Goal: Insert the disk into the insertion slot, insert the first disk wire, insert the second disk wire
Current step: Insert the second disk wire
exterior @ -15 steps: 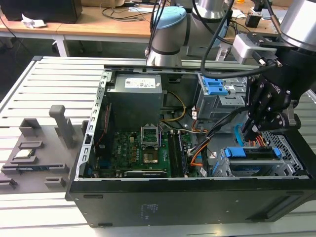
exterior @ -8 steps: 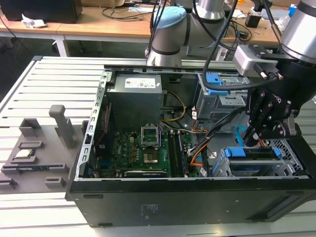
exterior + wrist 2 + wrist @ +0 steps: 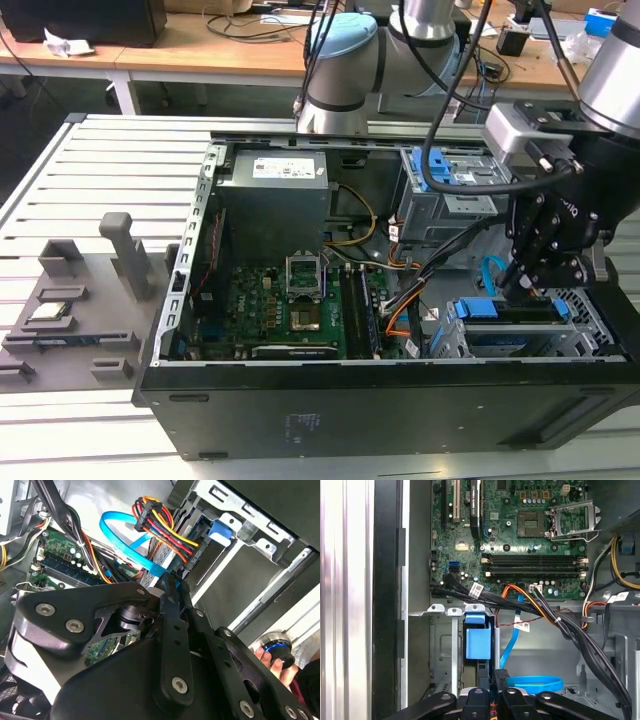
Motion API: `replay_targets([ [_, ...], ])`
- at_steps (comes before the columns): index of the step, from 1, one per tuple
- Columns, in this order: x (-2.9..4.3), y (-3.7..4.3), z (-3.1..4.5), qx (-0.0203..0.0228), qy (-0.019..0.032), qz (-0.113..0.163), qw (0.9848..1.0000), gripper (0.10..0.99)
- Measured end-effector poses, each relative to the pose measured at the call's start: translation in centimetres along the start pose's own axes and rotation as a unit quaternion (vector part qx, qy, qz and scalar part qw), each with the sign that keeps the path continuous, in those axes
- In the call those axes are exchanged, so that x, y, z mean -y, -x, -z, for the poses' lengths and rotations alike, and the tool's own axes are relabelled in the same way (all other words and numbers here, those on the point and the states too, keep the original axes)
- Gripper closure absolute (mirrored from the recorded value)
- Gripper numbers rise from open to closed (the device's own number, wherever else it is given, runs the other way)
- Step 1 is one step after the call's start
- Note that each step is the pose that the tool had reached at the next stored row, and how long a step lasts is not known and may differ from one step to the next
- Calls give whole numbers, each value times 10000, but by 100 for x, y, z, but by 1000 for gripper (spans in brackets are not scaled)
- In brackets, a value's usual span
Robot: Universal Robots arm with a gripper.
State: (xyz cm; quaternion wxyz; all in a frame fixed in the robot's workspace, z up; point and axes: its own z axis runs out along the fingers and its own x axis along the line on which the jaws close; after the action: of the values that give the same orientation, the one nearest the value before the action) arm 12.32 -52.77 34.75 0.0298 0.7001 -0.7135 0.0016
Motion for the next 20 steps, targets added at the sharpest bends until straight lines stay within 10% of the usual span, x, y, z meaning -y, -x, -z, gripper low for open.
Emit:
replay_targets([
  [20, 44, -12, -90, -8, 0, 0, 10000, 851],
])
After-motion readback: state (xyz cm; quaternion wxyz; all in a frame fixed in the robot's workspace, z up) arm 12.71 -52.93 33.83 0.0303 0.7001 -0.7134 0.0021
